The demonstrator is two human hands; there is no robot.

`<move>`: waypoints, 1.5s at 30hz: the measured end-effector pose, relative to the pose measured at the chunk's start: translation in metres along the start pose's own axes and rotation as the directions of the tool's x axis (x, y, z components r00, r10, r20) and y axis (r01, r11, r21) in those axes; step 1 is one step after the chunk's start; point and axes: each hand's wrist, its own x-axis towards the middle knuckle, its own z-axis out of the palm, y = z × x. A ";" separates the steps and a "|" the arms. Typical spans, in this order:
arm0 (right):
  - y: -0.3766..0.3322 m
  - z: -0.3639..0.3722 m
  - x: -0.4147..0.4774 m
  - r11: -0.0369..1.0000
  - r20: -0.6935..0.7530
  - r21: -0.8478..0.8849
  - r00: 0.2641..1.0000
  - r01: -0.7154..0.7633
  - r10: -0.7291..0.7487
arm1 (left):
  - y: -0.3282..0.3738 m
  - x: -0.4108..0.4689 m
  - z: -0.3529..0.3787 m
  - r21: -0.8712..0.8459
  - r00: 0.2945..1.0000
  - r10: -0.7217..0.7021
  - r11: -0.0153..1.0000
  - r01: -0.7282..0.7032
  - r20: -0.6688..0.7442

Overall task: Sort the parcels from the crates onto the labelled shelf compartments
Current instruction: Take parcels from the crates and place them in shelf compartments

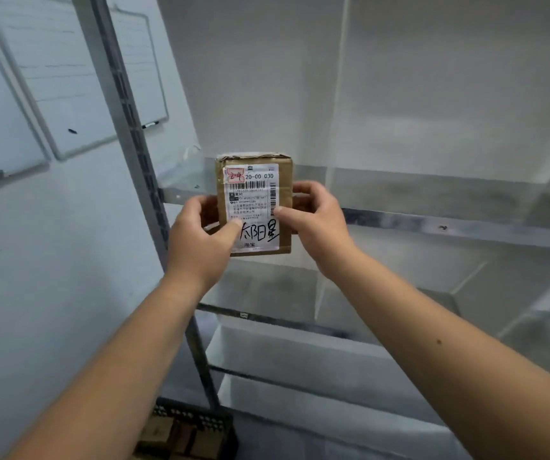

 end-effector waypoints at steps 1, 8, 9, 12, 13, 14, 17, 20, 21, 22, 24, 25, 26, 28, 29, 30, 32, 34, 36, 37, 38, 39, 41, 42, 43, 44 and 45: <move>-0.002 -0.010 -0.012 1.000 -0.060 -0.017 0.998 0.008 -0.009 | 0.004 -0.006 0.005 -0.019 0.999 0.007 1.000 -0.006 0.047; -0.004 -0.084 -0.120 0.956 -0.360 -0.292 0.931 -0.041 -0.069 | 0.031 -0.064 0.063 -0.165 0.928 0.045 0.986 0.018 0.371; -0.006 -0.098 -0.138 0.937 -0.397 -0.343 0.914 -0.064 -0.083 | 0.038 -0.076 0.075 -0.185 0.908 0.056 0.982 0.024 0.415; -0.014 -0.144 -0.191 0.919 -0.520 -0.368 0.850 -0.140 -0.079 | 0.063 -0.117 0.112 -0.217 0.831 0.104 0.976 0.020 0.546; -0.016 -0.160 -0.208 0.916 -0.560 -0.366 0.825 -0.163 -0.077 | 0.073 -0.131 0.126 -0.226 0.807 0.122 0.974 0.015 0.578; -0.021 -0.176 -0.225 0.911 -0.595 -0.369 0.800 -0.186 -0.078 | 0.083 -0.146 0.139 -0.234 0.781 0.138 0.972 0.010 0.609; -0.032 -0.227 -0.274 0.902 -0.686 -0.363 0.723 -0.235 -0.088 | 0.118 -0.191 0.181 -0.252 0.694 0.181 0.968 0.000 0.697; -0.043 -0.279 -0.323 0.903 -0.763 -0.341 0.638 -0.263 -0.103 | 0.154 -0.238 0.224 -0.279 0.604 0.229 0.960 -0.012 0.763; -0.045 -0.297 -0.338 0.902 -0.784 -0.336 0.611 -0.273 -0.107 | 0.166 -0.254 0.239 -0.289 0.581 0.241 0.957 -0.012 0.777; -0.048 -0.315 -0.353 0.899 -0.802 -0.332 0.588 -0.285 -0.110 | 0.177 -0.270 0.253 -0.301 0.562 0.252 0.954 -0.006 0.788; -0.052 -0.352 -0.383 0.886 -0.830 -0.336 0.546 -0.319 -0.118 | 0.198 -0.305 0.282 -0.324 0.520 0.272 0.946 0.010 0.810; -0.054 -0.370 -0.398 0.875 -0.841 -0.342 0.528 -0.343 -0.122 | 0.208 -0.323 0.295 -0.331 0.499 0.279 0.943 0.018 0.821; -0.056 -0.387 -0.412 0.864 -0.852 -0.348 0.508 -0.364 -0.129 | 0.218 -0.341 0.308 -0.338 0.479 0.285 0.941 0.025 0.830; -0.061 -0.418 -0.438 0.847 -0.870 -0.356 0.472 -0.395 -0.145 | 0.234 -0.374 0.330 -0.346 0.441 0.297 0.938 0.035 0.847; -0.062 -0.433 -0.449 0.839 -0.877 -0.357 0.457 -0.411 -0.149 | 0.241 -0.389 0.341 -0.347 0.424 0.299 0.937 0.038 0.855; -0.064 -0.446 -0.461 0.831 -0.882 -0.357 0.446 -0.427 -0.150 | 0.248 -0.403 0.352 -0.347 0.409 0.302 0.937 0.039 0.861; -0.065 -0.474 -0.481 0.824 -0.895 -0.351 0.418 -0.445 -0.155 | 0.262 -0.429 0.374 -0.347 0.382 0.308 0.937 0.035 0.871; -0.062 -0.501 -0.496 0.821 -0.909 -0.333 0.390 -0.464 -0.148 | 0.273 -0.448 0.396 -0.338 0.356 0.303 0.940 0.038 0.884; -0.059 -0.528 -0.505 0.818 -0.920 -0.315 0.368 -0.482 -0.138 | 0.284 -0.463 0.419 -0.333 0.332 0.300 0.942 0.047 0.894; -0.056 -0.544 -0.509 0.821 -0.927 -0.302 0.352 -0.484 -0.134 | 0.289 -0.471 0.436 -0.330 0.319 0.297 0.943 0.053 0.900; -0.054 -0.555 -0.511 0.826 -0.930 -0.293 0.343 -0.481 -0.131 | 0.293 -0.475 0.449 -0.325 0.312 0.292 0.944 0.058 0.904; -0.052 -0.565 -0.511 0.831 -0.933 -0.287 0.336 -0.476 -0.129 | 0.296 -0.479 0.461 -0.326 0.305 0.294 0.944 0.058 0.906; -0.045 -0.597 -0.510 0.835 -0.939 -0.276 0.319 -0.477 -0.128 | 0.303 -0.489 0.497 -0.330 0.285 0.301 0.942 0.058 0.910; -0.039 -0.615 -0.507 0.837 -0.942 -0.267 0.311 -0.478 -0.123 | 0.307 -0.493 0.517 -0.335 0.279 0.307 0.941 0.057 0.910; -0.034 -0.634 -0.503 0.838 -0.946 -0.257 0.302 -0.481 -0.117 | 0.309 -0.497 0.538 -0.338 0.271 0.311 0.940 0.057 0.911; -0.028 -0.653 -0.499 0.837 -0.949 -0.251 0.295 -0.487 -0.113 | 0.312 -0.500 0.559 -0.341 0.263 0.315 0.938 0.060 0.912; -0.022 -0.672 -0.494 0.835 -0.951 -0.247 0.289 -0.492 -0.111 | 0.313 -0.502 0.581 -0.343 0.259 0.317 0.937 0.063 0.912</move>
